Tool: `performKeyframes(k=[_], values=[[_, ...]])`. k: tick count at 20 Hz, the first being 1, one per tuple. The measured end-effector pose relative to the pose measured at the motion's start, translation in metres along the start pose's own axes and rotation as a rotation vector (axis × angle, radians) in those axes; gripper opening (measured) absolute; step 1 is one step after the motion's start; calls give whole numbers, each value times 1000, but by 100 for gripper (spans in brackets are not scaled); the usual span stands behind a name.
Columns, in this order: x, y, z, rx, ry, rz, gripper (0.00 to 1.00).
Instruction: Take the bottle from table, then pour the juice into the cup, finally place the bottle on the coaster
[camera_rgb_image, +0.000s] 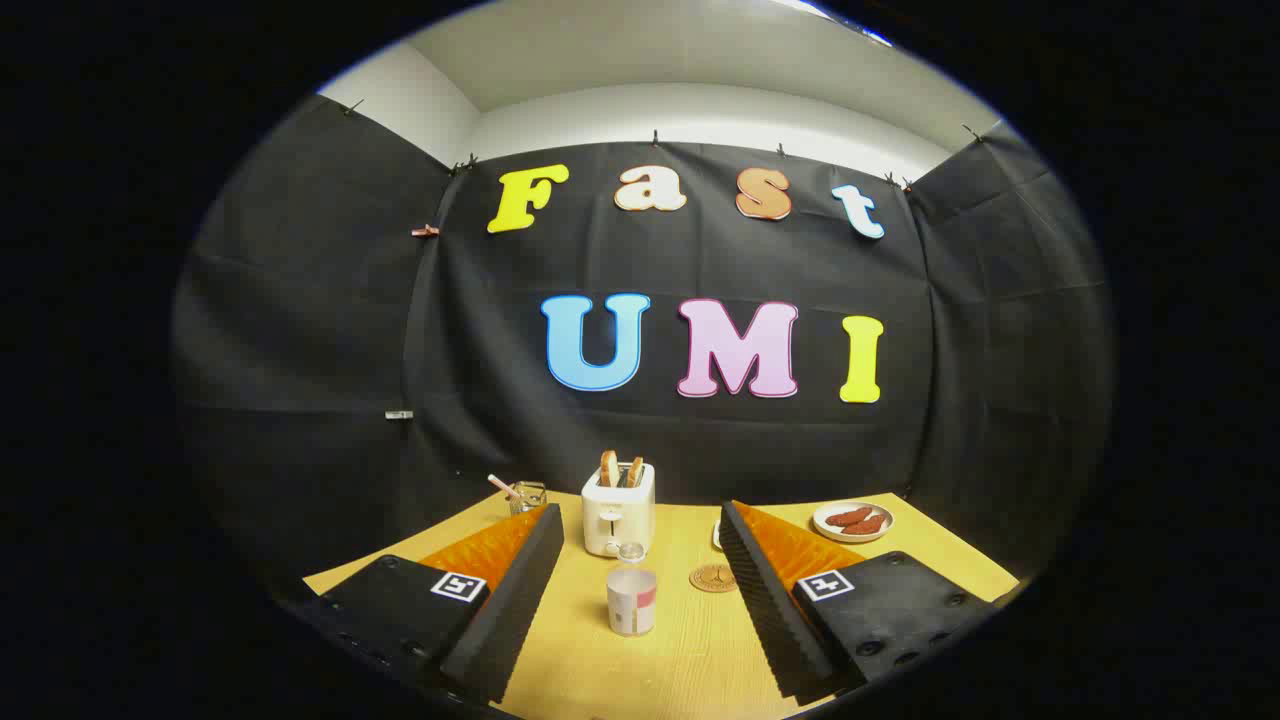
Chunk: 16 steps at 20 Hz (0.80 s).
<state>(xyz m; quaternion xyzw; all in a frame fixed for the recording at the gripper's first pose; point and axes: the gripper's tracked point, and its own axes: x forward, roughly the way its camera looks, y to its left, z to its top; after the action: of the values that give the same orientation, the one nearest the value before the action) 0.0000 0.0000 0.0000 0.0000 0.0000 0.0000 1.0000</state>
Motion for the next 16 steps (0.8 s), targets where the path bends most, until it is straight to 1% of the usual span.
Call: performKeyframes(k=[1, 5, 11, 13, 16], values=[[0, -4, -4, -14, 11, -9, 96], [0, -2, -10, 3, 29, 15, 97], [8, -17, -12, 19, 40, -21, 97], [9, -26, -17, -14, 56, -47, 97], [11, -27, -24, -3, 70, -37, 97]])
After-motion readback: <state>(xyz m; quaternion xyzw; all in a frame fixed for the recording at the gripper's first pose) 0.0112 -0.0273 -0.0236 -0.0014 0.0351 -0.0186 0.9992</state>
